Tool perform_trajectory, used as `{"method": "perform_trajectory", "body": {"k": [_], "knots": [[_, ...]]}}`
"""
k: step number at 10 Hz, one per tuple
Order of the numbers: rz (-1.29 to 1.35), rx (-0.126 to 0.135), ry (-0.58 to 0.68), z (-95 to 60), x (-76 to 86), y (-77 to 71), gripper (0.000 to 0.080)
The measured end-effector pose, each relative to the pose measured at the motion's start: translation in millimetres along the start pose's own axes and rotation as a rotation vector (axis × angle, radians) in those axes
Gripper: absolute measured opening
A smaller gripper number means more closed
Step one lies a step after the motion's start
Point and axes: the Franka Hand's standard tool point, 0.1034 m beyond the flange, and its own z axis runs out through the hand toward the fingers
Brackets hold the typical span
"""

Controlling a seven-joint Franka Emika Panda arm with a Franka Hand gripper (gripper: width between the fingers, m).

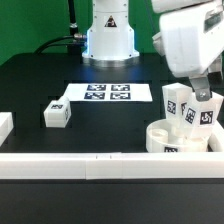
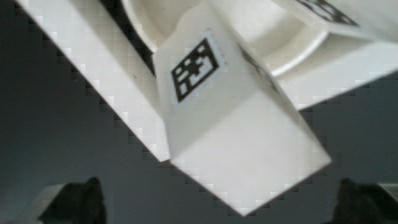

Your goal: Assemble stool

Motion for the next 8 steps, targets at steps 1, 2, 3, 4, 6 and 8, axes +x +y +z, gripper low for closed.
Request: {"method": "perform_trajectory", "body": {"k": [1, 2, 3, 4, 6, 8], "knots": [[-0.117, -0.009, -0.026, 2.0, 2.9, -0.7, 0.0648], [-0.202, -0.014, -0.040, 3.0, 4.0, -0.7, 0.0648], [-0.310, -0.014, -0.046, 3.0, 0.9, 1.0, 0.0648], [-0.375, -0.014, -0.050, 2.8, -0.9, 2.2, 0.0648], [-0.479, -0.014, -0.058, 3.6, -2.6, 3.0, 0.0648], [-0.628, -0.007, -0.075, 8.6, -5.0, 1.5, 0.0648]]}}
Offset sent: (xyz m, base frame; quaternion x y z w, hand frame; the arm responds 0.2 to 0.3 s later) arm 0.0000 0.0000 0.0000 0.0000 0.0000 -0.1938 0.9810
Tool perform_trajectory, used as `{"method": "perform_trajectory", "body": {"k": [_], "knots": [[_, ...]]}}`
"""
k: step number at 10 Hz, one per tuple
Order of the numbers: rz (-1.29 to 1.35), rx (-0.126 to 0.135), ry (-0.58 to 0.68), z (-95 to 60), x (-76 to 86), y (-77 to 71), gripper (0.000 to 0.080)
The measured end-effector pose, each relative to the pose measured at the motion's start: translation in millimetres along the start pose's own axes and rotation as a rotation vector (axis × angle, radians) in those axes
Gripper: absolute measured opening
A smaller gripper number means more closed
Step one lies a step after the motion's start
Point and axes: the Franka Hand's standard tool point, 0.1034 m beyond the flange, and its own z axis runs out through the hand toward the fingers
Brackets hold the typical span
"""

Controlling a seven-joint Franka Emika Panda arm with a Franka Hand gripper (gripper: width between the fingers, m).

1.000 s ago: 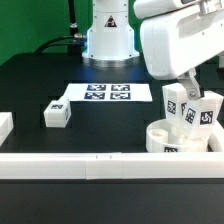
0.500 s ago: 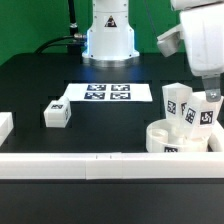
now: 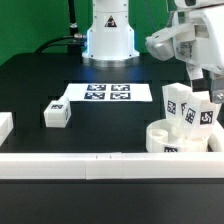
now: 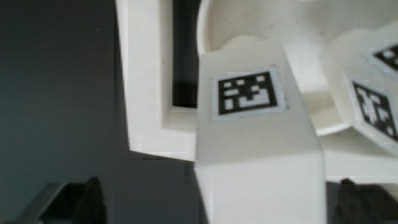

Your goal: Assemble stool

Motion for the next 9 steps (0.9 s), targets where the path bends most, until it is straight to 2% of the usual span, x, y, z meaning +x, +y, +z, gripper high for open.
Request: {"method": "perform_trajectory", "body": {"k": [3, 5, 6, 7, 9], "knots": [[-0.146, 0.022, 0.000, 13.0, -2.3, -7.5, 0.0648], [-0.129, 0.029, 0.002, 17.3, -2.5, -10.1, 0.0648], [-0.127, 0.031, 0.002, 18.6, -3.8, -11.0, 0.0536], [-0.124, 0.031, 0.002, 18.4, -5.7, -11.0, 0.0335], [-0.124, 0.031, 0.002, 18.4, -6.0, -11.0, 0.0337]]}}
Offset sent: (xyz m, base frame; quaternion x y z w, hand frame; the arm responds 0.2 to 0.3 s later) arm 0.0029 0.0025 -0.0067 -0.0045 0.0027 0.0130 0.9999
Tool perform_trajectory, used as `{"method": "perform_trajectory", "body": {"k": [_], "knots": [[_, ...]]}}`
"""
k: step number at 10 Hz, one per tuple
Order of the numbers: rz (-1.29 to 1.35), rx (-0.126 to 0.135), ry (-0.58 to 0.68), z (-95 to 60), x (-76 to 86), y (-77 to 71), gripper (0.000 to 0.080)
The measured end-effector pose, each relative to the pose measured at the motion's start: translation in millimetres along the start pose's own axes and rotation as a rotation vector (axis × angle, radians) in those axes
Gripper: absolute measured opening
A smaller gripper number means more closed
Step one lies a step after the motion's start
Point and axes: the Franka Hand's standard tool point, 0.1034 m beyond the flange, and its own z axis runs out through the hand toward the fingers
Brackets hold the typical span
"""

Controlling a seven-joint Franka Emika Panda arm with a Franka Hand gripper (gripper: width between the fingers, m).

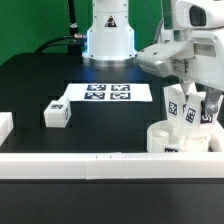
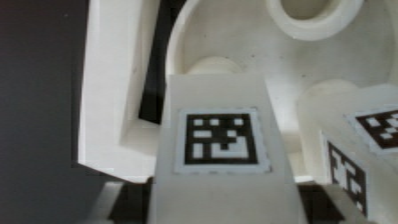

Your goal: Assemble stool

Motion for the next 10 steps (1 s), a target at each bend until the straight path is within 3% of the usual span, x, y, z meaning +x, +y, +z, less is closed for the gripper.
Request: {"method": "perform_trajectory", "body": {"k": [3, 5, 7, 8, 10], "knots": [[0.059, 0.004, 0.001, 0.5, 0.5, -0.5, 0.0337], [0.349, 0.051, 0.001, 2.5, 7.3, -2.9, 0.0337], [0.605, 0.080, 0.010, 3.4, 9.5, -4.5, 0.0337], [0.671, 0.060, 0.017, 3.6, 9.1, -1.8, 0.0337], [0.826, 0.063, 0.015, 3.7, 9.9, -1.9, 0.0337]]}}
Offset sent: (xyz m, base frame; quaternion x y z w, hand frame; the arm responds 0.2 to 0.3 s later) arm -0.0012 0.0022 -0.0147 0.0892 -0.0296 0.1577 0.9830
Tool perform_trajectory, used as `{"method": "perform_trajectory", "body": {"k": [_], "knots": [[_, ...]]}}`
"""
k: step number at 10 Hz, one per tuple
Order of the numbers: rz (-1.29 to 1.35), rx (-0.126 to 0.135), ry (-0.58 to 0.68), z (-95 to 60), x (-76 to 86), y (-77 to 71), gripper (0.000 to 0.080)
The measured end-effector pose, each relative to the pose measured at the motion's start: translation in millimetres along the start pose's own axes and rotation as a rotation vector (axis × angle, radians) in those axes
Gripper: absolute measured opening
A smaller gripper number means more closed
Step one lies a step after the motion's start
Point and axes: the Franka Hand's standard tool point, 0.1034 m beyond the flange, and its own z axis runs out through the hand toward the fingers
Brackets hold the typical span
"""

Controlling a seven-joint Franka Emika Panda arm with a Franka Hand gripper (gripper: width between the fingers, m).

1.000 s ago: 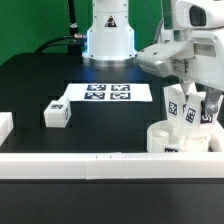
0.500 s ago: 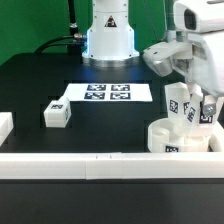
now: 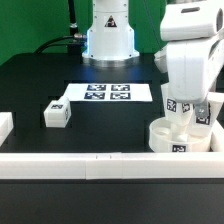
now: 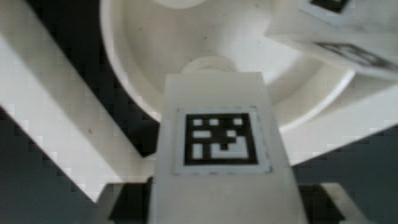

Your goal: Assemble stool

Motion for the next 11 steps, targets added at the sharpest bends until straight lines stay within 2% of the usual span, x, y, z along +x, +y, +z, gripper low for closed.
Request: {"method": "perform_trajectory", "body": {"k": [1, 2, 3, 5, 8, 11], "knots": [[0.079, -0.011, 0.015, -1.0, -0.4, 1.1, 0.0337], [0.167, -0.033, 0.042, -2.3, -5.2, 0.0, 0.0337], [0.304, -0.021, 0.054, -0.8, -9.1, -5.4, 0.0337], [0.503, -0.009, 0.090, -0.6, -8.6, -4.0, 0.0337], [0.776, -0.021, 0.146, 0.2, -8.2, -1.3, 0.0337], [0.900, -0.012, 0.152, -0.7, -8.7, 0.3, 0.0337]]}}
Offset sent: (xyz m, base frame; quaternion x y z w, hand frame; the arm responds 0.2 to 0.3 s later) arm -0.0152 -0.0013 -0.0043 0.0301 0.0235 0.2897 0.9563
